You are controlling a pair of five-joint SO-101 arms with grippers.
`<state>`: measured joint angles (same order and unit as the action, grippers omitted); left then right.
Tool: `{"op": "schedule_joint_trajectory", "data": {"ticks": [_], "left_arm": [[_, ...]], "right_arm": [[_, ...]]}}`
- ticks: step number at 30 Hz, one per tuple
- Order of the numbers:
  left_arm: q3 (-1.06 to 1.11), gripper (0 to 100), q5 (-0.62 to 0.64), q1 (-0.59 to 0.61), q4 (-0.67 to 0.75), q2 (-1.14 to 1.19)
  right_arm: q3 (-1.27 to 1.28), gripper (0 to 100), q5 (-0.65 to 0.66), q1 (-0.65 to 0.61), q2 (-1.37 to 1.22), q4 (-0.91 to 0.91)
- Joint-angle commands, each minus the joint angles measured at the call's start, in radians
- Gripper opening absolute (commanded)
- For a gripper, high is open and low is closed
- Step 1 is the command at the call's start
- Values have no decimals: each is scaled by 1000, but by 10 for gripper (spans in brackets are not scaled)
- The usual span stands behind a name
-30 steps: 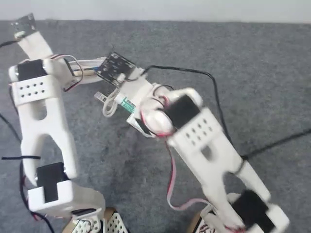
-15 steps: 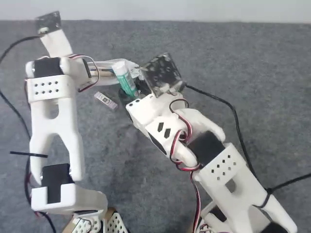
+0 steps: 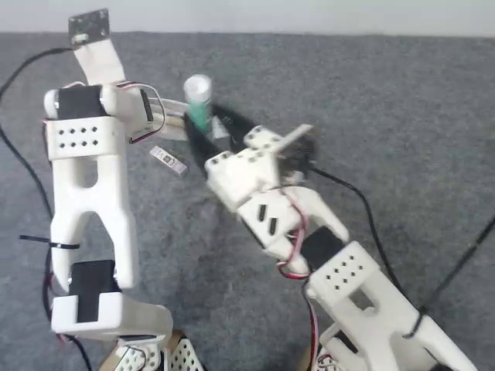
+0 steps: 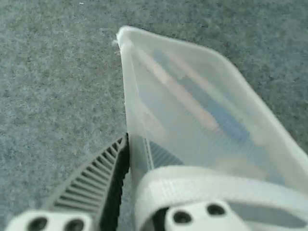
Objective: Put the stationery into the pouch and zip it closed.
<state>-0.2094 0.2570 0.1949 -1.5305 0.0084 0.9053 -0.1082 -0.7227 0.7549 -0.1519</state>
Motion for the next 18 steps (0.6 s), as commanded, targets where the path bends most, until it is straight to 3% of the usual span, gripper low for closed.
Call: {"op": "schedule_joint_trajectory", "data": {"ticks": [1, 8, 18], "left_arm": [[-117, 13, -23, -41, -60, -71], [-314, 13, -44, -141, -218, -71], [-337, 13, -44, -152, -221, -9]], "right_arm": [[23, 6, -14, 53, 117, -120], [87, 6, -14, 58, 275, -142], [144, 6, -6, -24, 278, -145]]}}
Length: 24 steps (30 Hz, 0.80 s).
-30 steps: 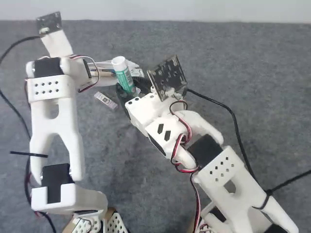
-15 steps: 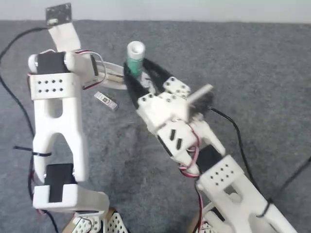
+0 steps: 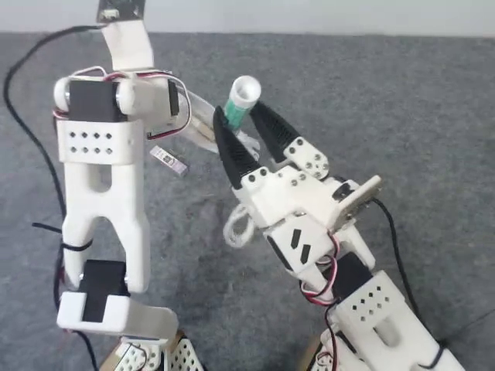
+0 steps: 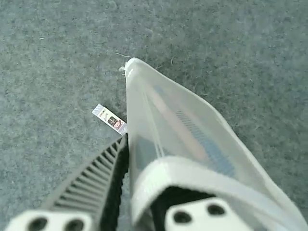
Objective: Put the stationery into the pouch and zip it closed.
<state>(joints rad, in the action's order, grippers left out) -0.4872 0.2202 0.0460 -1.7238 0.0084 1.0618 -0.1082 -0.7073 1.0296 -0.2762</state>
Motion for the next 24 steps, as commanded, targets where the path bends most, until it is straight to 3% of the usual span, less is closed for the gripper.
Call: {"op": "schedule_joint_trajectory", "data": {"ticks": [1, 12, 17, 24], "left_arm": [[-64, 13, -8, -2, -28, 11], [-65, 13, -8, 2, -26, 100], [-58, 13, -8, 40, -12, 104], [-4, 13, -8, 61, 5, 104]], "right_arm": [[-12, 6, -6, -47, -12, -22], [-31, 6, -2, -56, -351, -246], [-31, 6, 127, -56, -458, -355], [-23, 6, 261, -56, -555, -343]]}}
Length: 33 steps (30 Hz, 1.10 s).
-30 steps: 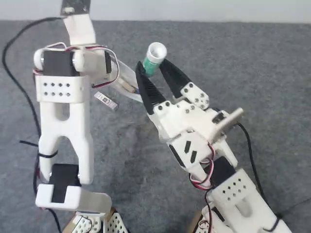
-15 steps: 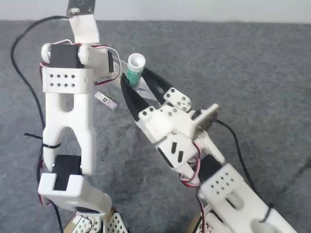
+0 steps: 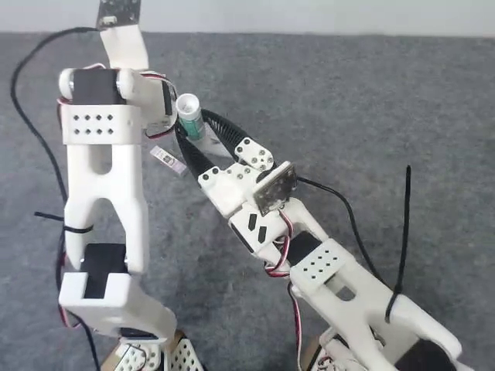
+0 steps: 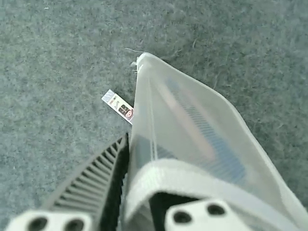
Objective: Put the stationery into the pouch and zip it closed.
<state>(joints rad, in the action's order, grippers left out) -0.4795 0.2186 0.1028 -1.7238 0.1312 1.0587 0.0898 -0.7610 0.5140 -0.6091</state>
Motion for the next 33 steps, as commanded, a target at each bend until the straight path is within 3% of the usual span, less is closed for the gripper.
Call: {"op": "schedule_joint_trajectory", "data": {"ticks": [1, 7, 16, 23, 33], "left_arm": [[-5, 13, -6, 5, 9, -18], [-1, 13, -6, 6, 9, -18], [-1, 13, -5, 55, 21, -18], [1, 13, -5, 60, 21, -18], [2, 13, -5, 61, 21, -18]], "right_arm": [[-20, 6, 92, -2, -54, -10], [-18, 6, 216, -39, -111, -12], [-18, 16, 232, -39, -122, -12], [8, 276, 252, -41, -111, -12], [83, 251, 281, -45, 88, -10]]}}
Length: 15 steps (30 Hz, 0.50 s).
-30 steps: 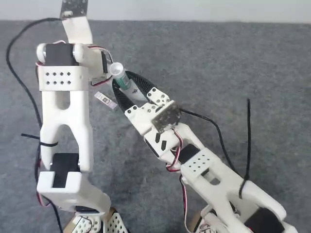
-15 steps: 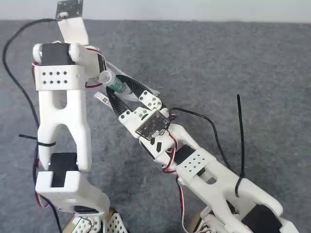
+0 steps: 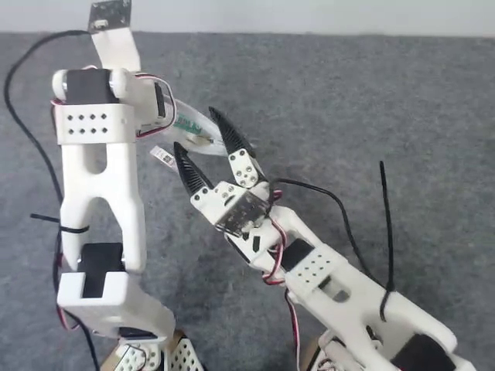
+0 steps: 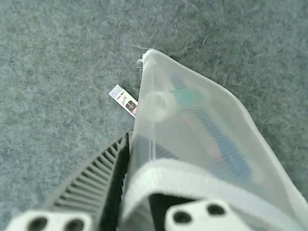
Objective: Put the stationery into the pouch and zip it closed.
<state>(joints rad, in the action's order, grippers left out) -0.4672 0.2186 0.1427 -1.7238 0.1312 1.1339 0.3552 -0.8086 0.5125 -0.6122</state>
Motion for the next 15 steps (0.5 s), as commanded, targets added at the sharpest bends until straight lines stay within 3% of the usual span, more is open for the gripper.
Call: {"op": "schedule_joint_trajectory", "data": {"ticks": [1, 5, 15], "left_arm": [[-10, 13, -5, 23, 21, -18], [-10, 13, -6, 23, 20, -18], [-12, 9, 51, 107, 100, -23]], "right_arm": [[15, 250, 14, 4, 114, -7], [11, 250, -35, 16, 206, 99], [-224, 249, -307, 104, 246, 611]]}}
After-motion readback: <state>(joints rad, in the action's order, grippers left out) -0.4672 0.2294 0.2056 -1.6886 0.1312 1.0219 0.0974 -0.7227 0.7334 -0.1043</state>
